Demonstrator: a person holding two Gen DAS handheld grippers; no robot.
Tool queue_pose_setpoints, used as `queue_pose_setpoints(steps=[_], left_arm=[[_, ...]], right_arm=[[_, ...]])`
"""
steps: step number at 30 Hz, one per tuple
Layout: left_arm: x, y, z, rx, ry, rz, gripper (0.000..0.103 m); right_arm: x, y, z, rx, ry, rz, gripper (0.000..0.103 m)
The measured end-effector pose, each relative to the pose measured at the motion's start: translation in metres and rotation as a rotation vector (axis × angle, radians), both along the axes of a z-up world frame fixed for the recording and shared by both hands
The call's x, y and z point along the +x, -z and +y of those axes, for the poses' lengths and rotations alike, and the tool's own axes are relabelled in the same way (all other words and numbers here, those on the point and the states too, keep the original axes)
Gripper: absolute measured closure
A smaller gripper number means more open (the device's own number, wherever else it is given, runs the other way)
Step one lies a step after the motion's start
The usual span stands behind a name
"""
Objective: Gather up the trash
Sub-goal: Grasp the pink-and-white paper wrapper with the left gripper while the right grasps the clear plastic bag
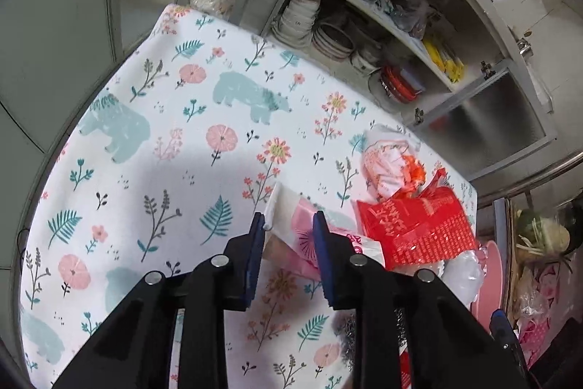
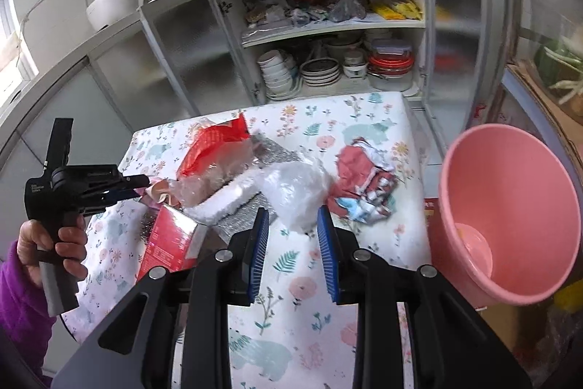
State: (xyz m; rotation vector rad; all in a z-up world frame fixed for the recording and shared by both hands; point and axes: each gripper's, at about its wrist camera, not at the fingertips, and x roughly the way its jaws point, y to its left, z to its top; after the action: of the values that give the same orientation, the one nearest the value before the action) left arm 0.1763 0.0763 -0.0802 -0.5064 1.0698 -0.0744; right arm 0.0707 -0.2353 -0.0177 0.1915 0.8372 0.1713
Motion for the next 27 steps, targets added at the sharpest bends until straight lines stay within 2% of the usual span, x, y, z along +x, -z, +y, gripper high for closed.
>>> queue_pose_setpoints(steps=[6, 7, 8, 9, 13, 25, 27], left_arm=[[-0.006, -0.014, 0.003, -0.007, 0.025, -0.054, 0.085], [-0.008, -0.018, 0.004, -0.008, 0.029, -0.065, 0.087], [-0.009, -0.021, 0.004, -0.008, 0.033, -0.075, 0.093], [-0.011, -0.025, 0.006, -0.010, 0.038, -0.087, 0.093], [-0.020, -0.036, 0.005, 0.029, 0.068, -0.133, 0.094], [-0.045, -0.066, -0.001, 0.079, 0.135, -0.242, 0.094], [-0.047, -0.068, -0.002, 0.086, 0.141, -0.250, 0.094]], right_arm=[[0.011, 0.003, 0.005, 0.009, -0.010, 0.004, 0.075], [0.012, 0.004, 0.005, 0.007, -0.010, 0.006, 0.075], [0.013, 0.005, 0.005, 0.006, -0.012, 0.007, 0.075], [0.014, 0.006, 0.006, 0.005, -0.012, 0.008, 0.075], [0.018, 0.008, 0.005, -0.002, -0.012, 0.012, 0.075], [0.035, 0.012, 0.011, -0.031, -0.038, 0.021, 0.075], [0.040, 0.017, 0.016, -0.042, -0.055, 0.039, 0.071]])
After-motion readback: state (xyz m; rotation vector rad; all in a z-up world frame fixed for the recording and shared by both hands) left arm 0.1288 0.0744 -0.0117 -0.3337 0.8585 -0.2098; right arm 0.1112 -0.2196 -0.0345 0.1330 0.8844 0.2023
